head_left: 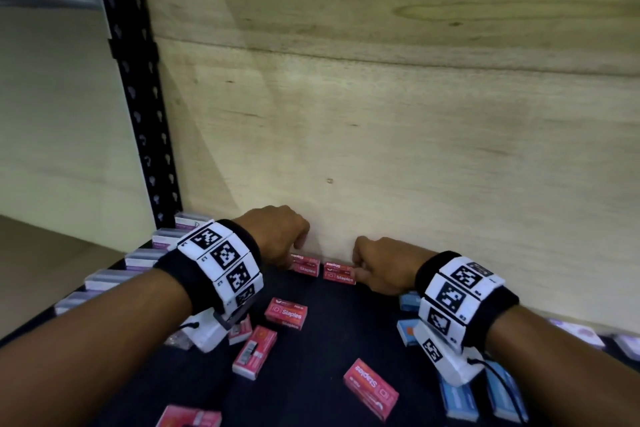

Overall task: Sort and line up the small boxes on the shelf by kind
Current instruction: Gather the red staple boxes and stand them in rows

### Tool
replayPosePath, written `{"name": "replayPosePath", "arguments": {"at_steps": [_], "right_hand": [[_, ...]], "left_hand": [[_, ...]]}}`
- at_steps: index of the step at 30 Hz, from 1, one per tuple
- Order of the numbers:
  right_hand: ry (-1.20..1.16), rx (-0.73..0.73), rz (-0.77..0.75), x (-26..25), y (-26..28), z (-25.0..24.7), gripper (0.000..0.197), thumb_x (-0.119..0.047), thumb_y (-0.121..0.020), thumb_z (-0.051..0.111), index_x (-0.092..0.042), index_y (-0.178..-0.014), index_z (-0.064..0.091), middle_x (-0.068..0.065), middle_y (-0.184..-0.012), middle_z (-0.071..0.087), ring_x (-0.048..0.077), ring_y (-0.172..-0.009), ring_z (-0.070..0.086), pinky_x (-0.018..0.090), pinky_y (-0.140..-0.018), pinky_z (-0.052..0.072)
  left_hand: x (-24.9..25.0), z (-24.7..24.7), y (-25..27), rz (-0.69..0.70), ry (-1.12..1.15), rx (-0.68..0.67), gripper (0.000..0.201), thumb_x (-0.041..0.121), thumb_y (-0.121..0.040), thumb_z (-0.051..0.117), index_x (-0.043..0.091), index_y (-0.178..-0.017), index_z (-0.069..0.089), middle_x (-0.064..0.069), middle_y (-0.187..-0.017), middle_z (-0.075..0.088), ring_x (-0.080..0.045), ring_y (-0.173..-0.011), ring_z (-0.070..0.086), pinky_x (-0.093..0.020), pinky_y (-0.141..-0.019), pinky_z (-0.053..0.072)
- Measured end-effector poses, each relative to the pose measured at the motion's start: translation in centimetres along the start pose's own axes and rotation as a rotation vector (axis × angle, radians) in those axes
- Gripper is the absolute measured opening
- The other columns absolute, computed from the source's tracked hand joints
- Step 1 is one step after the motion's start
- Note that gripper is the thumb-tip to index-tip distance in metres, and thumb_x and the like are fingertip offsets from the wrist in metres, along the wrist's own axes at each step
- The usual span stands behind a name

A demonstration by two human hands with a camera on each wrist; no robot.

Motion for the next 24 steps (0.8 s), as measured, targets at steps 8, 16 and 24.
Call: {"name": "replayPosePath", "arguments": {"at_steps": [8, 16, 24], "right_hand": [[-0.040, -0.019, -0.091, -1.1, 4.9, -0.4, 0.027, -0.049, -0.094, 0.058, -0.023, -0.101, 0.061, -0.007, -0.095, 0.065, 0.013, -0.085, 0.060, 0.031, -0.080, 0.049], [0.030, -0.255, -0.094, -3.5, 8.1, 2.9, 0.072, -0.070, -0.071, 0.071, -0.012, -0.111, 0.067, 0.001, -0.091, 0.066, 0.017, -0.079, 0.057, 0.032, -0.077, 0.048], [-0.002, -0.316, -0.110, -4.5, 7.9, 3.7, 0.038, -0.039, -0.076, 0.081, -0.013, -0.102, 0.072, 0.003, -0.094, 0.076, 0.014, -0.075, 0.063, 0.032, -0.076, 0.056]], "left_hand": [[0.6, 3.3, 4.2, 0.043, 0.098, -0.287, 0.038, 0.040, -0.077, 0.080, 0.029, -0.111, 0.066, 0.013, -0.103, 0.065, -0.011, -0.094, 0.062, -0.030, -0.088, 0.051], [1.1, 3.4, 4.8, 0.028, 0.077, -0.239, 0.036, 0.038, -0.081, 0.078, 0.026, -0.113, 0.067, 0.011, -0.098, 0.060, -0.012, -0.093, 0.058, -0.024, -0.078, 0.043], [1.0, 3.5, 4.8, 0.038, 0.138, -0.189, 0.030, 0.027, -0.077, 0.082, 0.024, -0.093, 0.057, 0.013, -0.075, 0.052, -0.012, -0.078, 0.053, -0.026, -0.071, 0.041]]}}
Point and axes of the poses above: each hand's wrist, its own y-axis away from the middle knuckle, its own z-axis out of the palm, x = y × z, the point moved 5 cm from there along -y, towards the middle knuckle
